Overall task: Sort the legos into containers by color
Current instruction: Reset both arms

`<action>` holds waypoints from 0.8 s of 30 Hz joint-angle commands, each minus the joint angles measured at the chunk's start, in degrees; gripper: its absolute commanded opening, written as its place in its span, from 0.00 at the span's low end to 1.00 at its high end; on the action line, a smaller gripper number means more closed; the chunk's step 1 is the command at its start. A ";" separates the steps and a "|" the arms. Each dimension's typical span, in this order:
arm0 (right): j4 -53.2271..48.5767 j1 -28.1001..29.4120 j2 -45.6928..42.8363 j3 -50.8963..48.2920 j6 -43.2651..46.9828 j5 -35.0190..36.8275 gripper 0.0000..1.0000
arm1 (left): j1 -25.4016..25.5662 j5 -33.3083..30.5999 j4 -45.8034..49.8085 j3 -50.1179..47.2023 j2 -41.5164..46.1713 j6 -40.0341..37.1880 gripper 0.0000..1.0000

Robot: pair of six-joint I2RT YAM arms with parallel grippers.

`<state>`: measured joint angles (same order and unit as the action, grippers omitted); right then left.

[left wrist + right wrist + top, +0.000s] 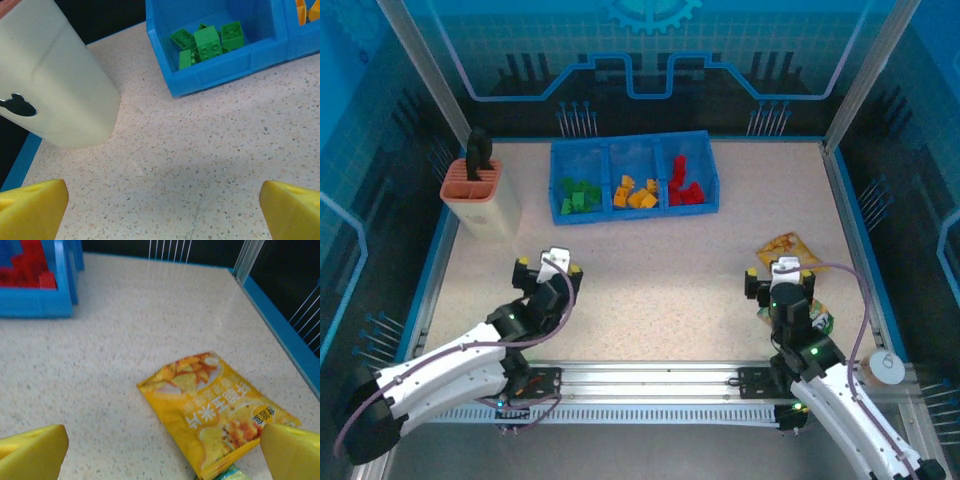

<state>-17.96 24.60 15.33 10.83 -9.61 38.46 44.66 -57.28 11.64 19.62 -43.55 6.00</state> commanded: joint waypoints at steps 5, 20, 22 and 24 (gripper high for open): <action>5.87 0.89 6.98 0.81 -0.18 2.63 1.00 | -2.79 -0.38 -8.01 -3.10 -3.73 -0.32 0.99; 17.04 -0.93 13.83 -0.44 -0.10 10.19 1.00 | -7.10 0.13 -12.41 -8.27 8.88 -0.71 0.99; 19.00 -1.05 12.08 -1.67 0.54 10.56 1.00 | -7.23 -0.16 -12.33 -8.69 10.31 -0.62 0.99; 21.31 -1.05 9.86 -3.28 1.19 11.02 1.00 | -7.61 -0.13 -12.42 -9.03 11.11 -0.59 0.99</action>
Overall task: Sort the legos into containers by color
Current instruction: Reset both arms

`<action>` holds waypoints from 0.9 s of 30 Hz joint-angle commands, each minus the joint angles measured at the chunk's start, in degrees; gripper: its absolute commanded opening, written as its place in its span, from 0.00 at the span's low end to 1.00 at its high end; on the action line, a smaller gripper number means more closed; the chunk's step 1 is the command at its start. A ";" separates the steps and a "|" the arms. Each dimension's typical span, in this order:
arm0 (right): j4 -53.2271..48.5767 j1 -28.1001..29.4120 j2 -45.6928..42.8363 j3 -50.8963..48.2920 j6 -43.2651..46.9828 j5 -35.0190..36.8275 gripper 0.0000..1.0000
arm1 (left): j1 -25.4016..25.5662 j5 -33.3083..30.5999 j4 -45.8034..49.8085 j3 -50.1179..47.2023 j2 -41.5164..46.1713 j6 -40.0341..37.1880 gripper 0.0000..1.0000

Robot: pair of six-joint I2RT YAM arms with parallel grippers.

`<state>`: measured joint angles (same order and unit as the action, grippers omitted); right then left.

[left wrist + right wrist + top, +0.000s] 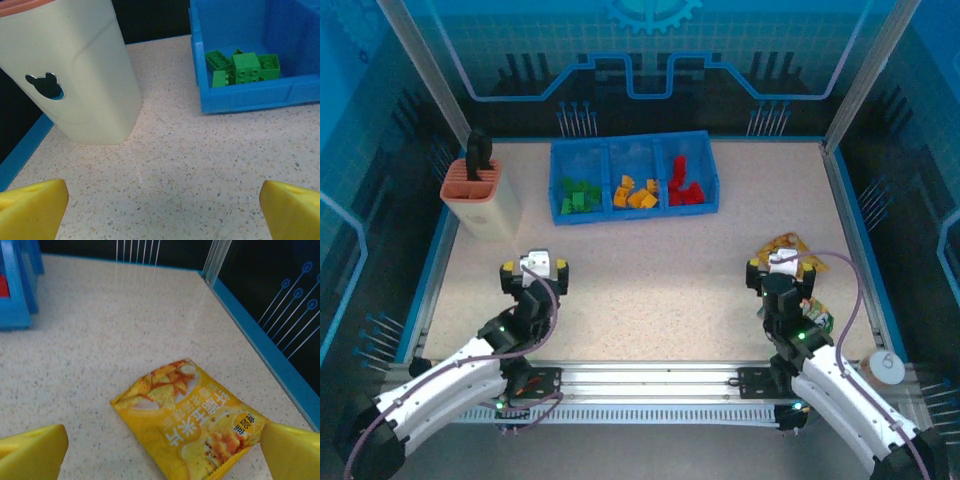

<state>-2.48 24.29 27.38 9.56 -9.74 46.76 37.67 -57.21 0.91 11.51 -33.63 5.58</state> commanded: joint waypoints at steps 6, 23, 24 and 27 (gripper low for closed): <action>12.17 -1.02 -9.36 -6.92 2.81 5.48 1.00 | -3.36 0.13 -4.22 -1.15 -0.10 -0.16 0.99; 27.78 -8.04 -3.10 -10.89 2.11 -0.29 1.00 | -8.29 2.09 -21.62 -5.48 -3.12 -5.77 0.99; 29.43 -8.36 -1.46 -10.91 1.87 -0.84 1.00 | -8.44 2.35 -22.60 -5.82 -3.16 -6.19 0.99; 34.09 -9.64 3.43 -10.82 1.78 -3.20 1.00 | -9.24 3.18 -24.42 -6.23 -3.62 -6.56 0.99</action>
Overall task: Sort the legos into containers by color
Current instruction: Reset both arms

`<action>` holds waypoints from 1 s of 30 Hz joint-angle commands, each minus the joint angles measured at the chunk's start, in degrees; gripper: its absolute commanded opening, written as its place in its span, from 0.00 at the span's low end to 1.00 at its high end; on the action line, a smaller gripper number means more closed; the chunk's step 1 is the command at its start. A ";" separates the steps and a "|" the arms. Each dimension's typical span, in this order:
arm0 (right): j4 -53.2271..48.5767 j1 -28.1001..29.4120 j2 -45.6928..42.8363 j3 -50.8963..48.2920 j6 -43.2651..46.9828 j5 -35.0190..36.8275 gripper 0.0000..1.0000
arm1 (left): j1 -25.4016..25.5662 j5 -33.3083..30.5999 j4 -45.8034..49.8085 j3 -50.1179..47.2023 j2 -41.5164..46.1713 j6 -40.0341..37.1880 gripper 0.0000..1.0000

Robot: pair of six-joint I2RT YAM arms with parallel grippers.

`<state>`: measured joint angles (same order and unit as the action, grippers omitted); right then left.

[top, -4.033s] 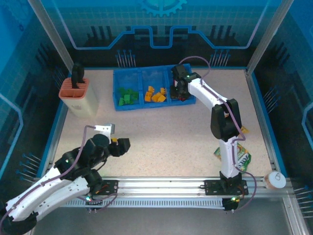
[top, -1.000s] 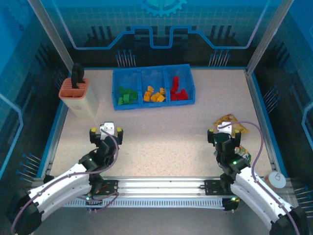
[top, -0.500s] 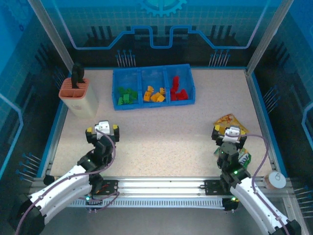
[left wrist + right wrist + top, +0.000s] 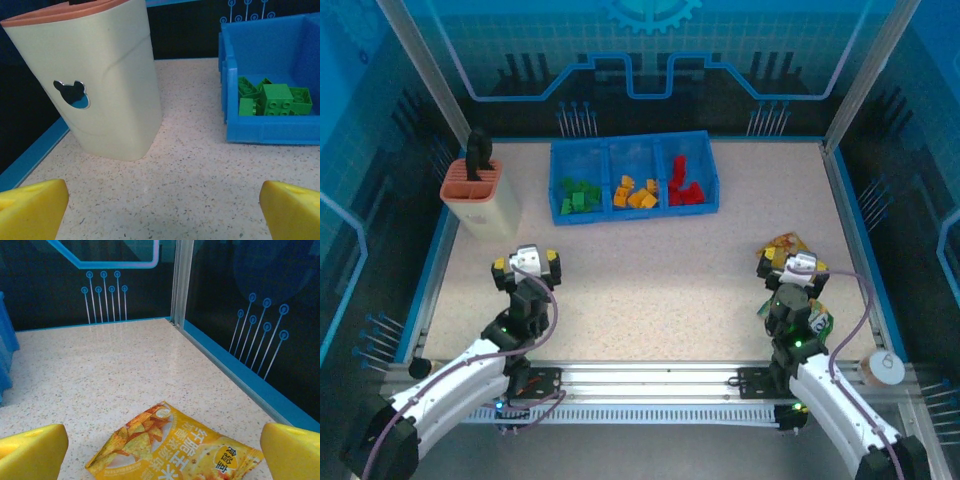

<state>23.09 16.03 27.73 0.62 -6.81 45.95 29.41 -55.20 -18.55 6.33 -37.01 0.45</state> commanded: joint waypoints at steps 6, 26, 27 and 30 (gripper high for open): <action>17.25 -2.73 11.50 -1.94 -1.46 -4.57 1.00 | -2.76 2.78 -8.41 -0.97 -3.45 -1.74 0.99; 41.72 -3.46 36.39 0.36 1.36 -8.83 1.00 | -7.91 7.87 -21.98 0.00 -16.51 -3.25 0.99; 42.70 -3.46 37.04 0.19 1.40 -8.81 1.00 | -8.11 8.05 -22.63 0.00 -16.92 -3.34 0.99; 44.98 -3.54 38.78 -0.01 1.21 -8.32 1.00 | -8.79 8.90 -24.18 -0.02 -18.19 -3.44 0.99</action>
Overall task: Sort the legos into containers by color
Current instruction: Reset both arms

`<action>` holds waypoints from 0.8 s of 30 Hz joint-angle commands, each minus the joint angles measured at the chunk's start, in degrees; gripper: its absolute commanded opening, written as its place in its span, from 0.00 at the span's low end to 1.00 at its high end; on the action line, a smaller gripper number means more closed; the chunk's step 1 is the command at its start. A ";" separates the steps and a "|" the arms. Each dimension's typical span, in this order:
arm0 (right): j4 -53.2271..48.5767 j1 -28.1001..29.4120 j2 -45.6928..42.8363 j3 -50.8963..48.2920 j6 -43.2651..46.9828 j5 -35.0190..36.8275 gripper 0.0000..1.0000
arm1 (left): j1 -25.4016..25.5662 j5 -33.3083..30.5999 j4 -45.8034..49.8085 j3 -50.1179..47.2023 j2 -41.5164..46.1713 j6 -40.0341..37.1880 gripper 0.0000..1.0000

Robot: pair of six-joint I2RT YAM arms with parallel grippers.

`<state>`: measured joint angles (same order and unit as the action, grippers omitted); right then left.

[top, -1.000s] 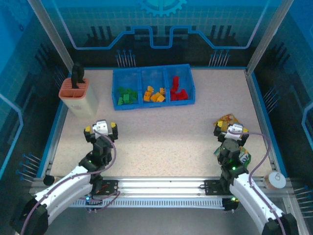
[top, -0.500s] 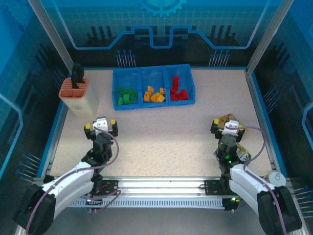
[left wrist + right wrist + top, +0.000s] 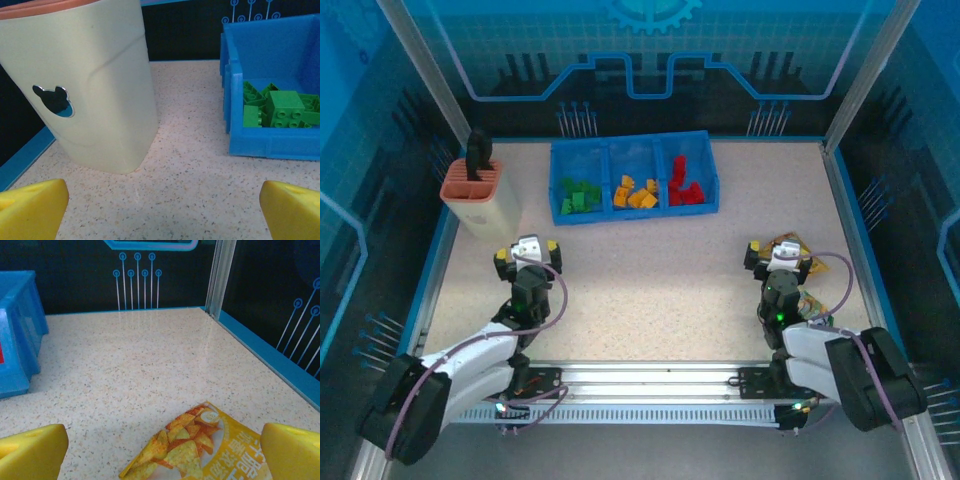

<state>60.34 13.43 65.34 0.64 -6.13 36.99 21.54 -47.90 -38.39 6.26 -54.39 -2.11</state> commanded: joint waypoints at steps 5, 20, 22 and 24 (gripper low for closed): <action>14.15 -1.94 5.83 -0.48 0.30 -0.18 1.00 | -1.65 2.61 -6.11 0.49 -2.81 -1.14 0.99; 19.69 -3.78 10.62 -0.31 -0.02 -4.63 1.00 | -2.12 3.21 -8.39 -1.73 -0.59 -1.18 0.99; 18.92 -4.58 10.08 -0.32 -0.53 -5.97 1.00 | -2.16 3.41 -8.46 -2.12 0.02 -1.14 0.99; 17.93 -5.61 9.77 -0.04 -1.28 -7.02 1.00 | -2.12 3.92 -8.45 -2.30 0.25 -1.31 0.99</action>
<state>76.88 9.50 76.05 0.62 -6.17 31.81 19.97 -45.08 -44.51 5.15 -55.02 -3.05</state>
